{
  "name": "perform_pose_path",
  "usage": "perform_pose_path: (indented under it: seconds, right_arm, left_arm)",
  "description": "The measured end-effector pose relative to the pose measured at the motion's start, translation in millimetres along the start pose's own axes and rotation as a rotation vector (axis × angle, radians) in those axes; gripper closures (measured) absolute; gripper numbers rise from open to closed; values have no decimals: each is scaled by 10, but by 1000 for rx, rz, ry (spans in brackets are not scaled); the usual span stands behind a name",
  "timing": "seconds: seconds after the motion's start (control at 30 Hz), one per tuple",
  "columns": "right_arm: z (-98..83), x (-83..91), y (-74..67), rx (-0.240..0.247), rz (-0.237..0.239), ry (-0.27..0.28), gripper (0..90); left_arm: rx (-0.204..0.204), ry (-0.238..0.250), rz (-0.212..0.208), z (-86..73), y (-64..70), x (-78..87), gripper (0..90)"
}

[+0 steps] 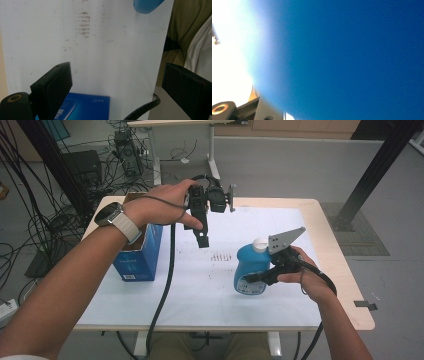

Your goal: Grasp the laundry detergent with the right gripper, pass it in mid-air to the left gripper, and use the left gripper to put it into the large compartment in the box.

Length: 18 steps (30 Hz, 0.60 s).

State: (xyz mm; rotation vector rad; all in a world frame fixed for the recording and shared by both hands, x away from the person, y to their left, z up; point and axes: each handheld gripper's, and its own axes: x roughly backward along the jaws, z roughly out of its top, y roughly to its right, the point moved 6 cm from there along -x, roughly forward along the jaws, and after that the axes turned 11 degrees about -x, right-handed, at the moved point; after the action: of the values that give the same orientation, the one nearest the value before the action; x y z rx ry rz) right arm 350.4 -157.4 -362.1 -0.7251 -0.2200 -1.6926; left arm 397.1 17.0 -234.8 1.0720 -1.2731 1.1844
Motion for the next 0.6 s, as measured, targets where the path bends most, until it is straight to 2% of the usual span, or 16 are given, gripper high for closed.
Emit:
perform_pose_path:
  seconds: [0.1,0.23,0.6]
  right_arm:
    - [28,-16,-18,4,5,-2,441]
    - [56,-56,-44,5,17,-5,441]
    - [120,-168,-88,11,42,-14,441]
  left_arm:
    - [-5,-6,-18,8,31,25,95]
    - [-17,-22,-23,8,49,62,91]
    - [-49,-24,-36,60,94,110,84]
